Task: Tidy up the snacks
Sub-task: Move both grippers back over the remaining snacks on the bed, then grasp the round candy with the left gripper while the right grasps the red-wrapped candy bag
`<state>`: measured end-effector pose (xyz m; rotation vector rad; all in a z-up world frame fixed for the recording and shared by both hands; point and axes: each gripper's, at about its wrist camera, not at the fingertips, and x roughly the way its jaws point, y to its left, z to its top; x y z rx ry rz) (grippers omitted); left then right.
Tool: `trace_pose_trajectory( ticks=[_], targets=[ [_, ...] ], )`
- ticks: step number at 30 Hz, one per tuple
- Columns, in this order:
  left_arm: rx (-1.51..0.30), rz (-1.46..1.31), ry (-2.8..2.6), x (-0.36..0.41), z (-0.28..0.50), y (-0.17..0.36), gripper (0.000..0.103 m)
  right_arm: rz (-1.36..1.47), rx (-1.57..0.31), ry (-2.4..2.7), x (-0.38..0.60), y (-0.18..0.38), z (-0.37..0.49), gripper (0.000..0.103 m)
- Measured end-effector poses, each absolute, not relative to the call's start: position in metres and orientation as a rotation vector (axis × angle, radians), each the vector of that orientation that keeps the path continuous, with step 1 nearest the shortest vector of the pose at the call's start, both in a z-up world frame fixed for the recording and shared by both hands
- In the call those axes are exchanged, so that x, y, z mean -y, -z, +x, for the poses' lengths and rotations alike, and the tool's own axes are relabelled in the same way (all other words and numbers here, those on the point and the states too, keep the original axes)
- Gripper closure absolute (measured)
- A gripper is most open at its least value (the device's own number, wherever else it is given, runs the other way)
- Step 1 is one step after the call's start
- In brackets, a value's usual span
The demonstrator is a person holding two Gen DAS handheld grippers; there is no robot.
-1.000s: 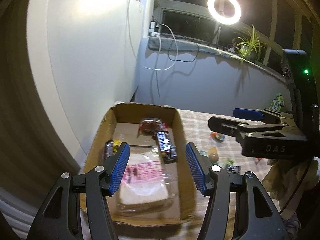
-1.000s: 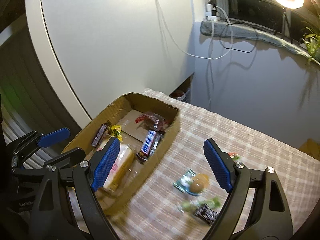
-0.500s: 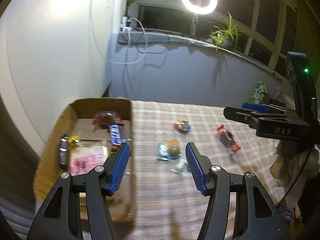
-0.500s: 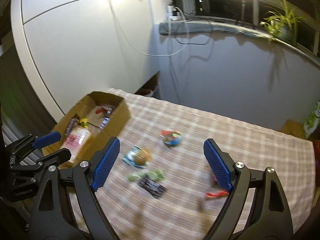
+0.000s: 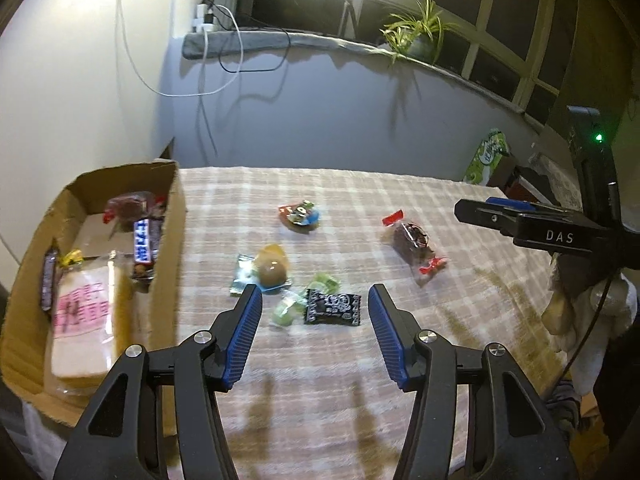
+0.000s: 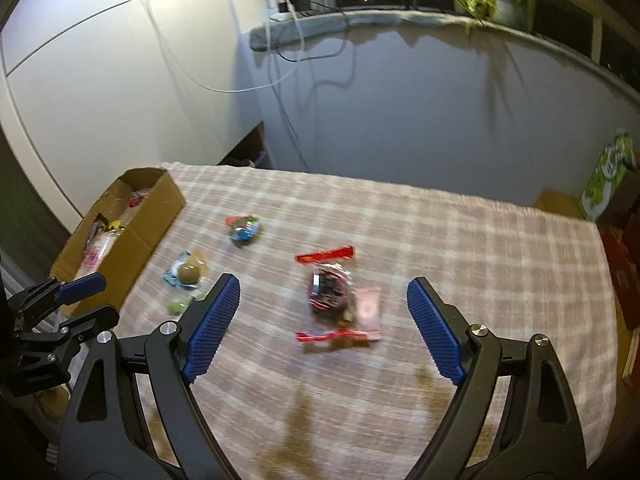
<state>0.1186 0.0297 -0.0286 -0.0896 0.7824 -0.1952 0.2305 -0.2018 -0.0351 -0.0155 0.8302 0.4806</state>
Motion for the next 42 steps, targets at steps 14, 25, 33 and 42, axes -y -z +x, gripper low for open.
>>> trace_pose_trajectory(
  ticks=[14,25,33,42],
  targets=[
    [-0.834,-0.054,0.16,-0.008,0.189,0.051,0.052,-0.045,-0.889,-0.54,0.203,0.081,0.255,0.023],
    [-0.859,-0.016,0.135,0.004,0.239,0.071,0.052,-0.097,-0.889,-0.596,0.181,0.097,0.274,0.023],
    [-0.891,0.008,0.108,0.004,0.26,0.088,0.052,-0.13,-0.908,-0.619,0.168,0.104,0.281,0.036],
    [-0.912,0.004,0.084,-0.001,0.268,0.099,0.066,-0.146,-0.932,-0.632,0.159,0.11,0.284,0.054]
  ],
)
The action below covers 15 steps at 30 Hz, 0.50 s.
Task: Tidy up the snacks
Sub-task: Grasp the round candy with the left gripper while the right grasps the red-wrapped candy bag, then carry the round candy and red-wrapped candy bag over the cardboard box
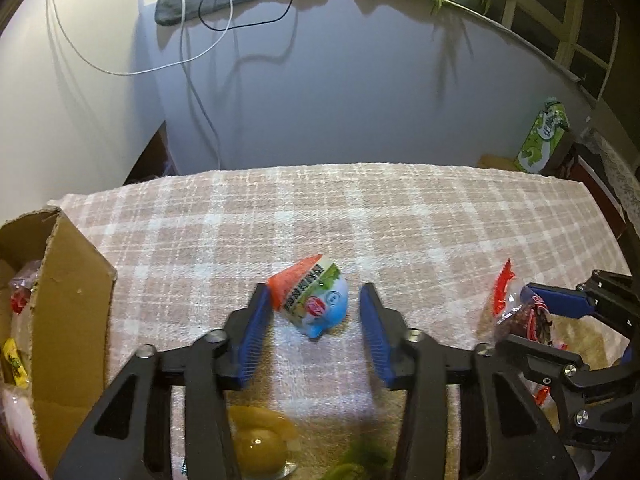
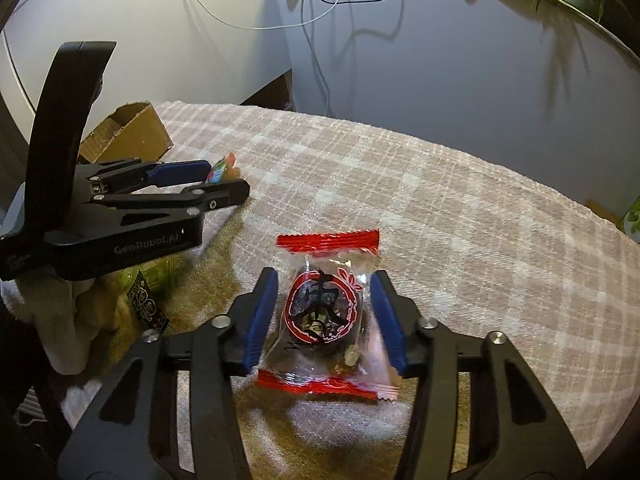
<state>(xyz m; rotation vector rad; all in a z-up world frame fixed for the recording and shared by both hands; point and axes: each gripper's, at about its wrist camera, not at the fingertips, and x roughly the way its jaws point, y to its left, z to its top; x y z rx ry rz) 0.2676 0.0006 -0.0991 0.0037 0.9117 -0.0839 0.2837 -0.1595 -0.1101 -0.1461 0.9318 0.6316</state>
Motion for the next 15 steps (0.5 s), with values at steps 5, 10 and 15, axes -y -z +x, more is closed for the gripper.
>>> trace_pose_trajectory(
  ticks=[5,10,15],
  targets=[
    [-0.906,0.016,0.073,-0.002,0.267,0.1,0.077,-0.151,-0.935,-0.628,0.157,0.113,0.284,0.061],
    [-0.902,-0.007,0.078,-0.007,0.264,0.098,0.079,-0.142,-0.921,-0.626,0.159,0.11,0.282,0.065],
    [-0.882,-0.028,0.074,-0.011,0.256,0.09,0.081,-0.118,-0.901,-0.63,0.162,0.103,0.277,0.067]
  ],
)
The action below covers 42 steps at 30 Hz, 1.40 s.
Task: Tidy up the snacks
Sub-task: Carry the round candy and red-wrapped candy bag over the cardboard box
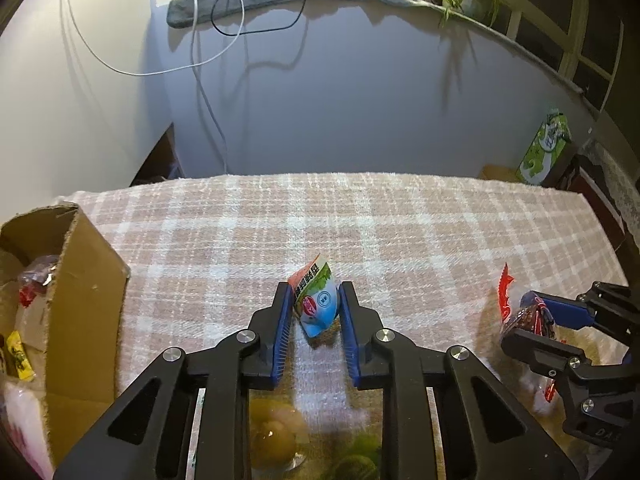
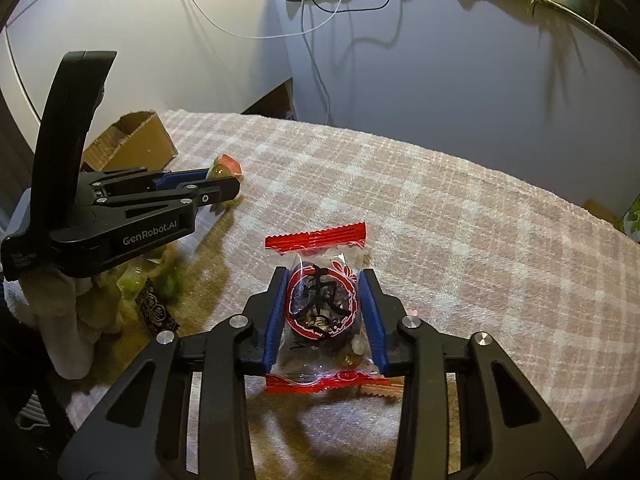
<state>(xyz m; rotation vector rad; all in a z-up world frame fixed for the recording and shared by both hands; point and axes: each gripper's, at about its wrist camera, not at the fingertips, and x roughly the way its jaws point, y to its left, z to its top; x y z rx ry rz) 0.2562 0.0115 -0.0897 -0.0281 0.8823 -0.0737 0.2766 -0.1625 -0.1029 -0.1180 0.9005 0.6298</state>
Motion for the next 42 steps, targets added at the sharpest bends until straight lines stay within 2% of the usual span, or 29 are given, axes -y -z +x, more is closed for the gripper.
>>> trace_pose_trajectory(
  ticks=[18,30,42],
  targets=[
    [-0.771,-0.053,0.099,-0.028,0.2,0.033,0.082,-0.105,-0.784,-0.65,0.159,0.042,0.232,0.067],
    [-0.681,-0.086,0.046,-0.083,0.146,-0.003,0.082,-0.13,-0.722,-0.715,0.102,0.005,0.201,0.067],
    [-0.658,-0.131,-0.042,-0.152,0.114,-0.004,0.082,-0.172,-0.717,-0.799,0.021,-0.002,0.196,0.067]
  ],
)
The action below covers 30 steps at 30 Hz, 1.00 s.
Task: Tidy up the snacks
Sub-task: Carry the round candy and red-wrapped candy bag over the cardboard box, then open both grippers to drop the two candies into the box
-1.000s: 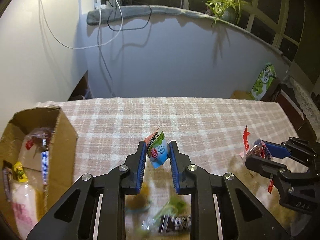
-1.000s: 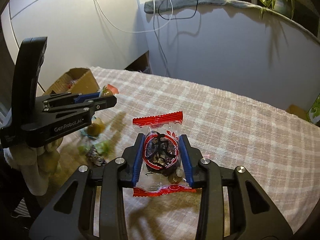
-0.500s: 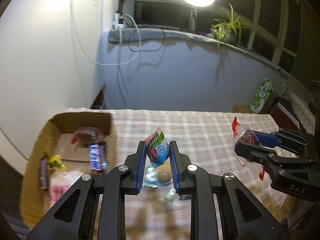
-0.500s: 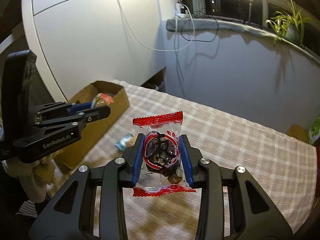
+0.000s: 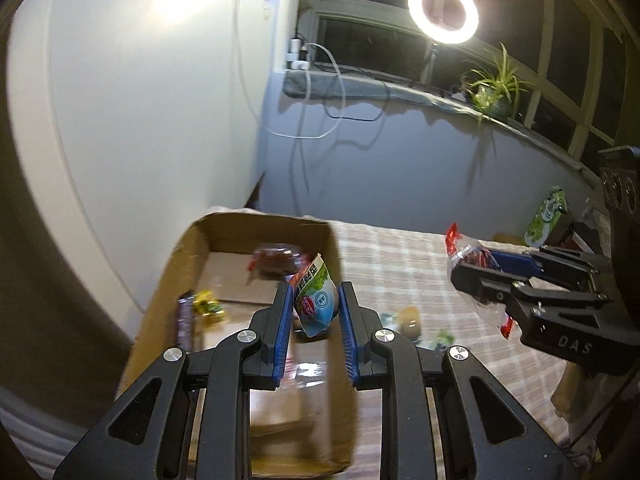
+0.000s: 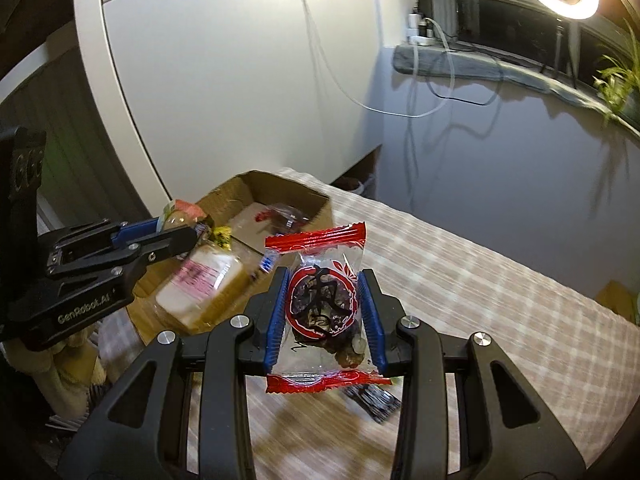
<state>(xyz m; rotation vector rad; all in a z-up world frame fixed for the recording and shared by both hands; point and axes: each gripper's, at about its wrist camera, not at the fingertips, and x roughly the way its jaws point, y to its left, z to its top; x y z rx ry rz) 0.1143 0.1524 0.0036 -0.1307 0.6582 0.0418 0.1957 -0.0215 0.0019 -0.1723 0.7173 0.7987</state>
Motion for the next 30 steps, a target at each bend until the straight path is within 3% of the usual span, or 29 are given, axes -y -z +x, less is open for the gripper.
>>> trace_pose_trajectory(
  ticks=[30],
  targets=[
    [-0.692,-0.191,-0.105,-0.214,0.117,0.022,0.081,-0.259,-0.797,-0.867,-0.097,0.034,0.231,0.067]
  ],
)
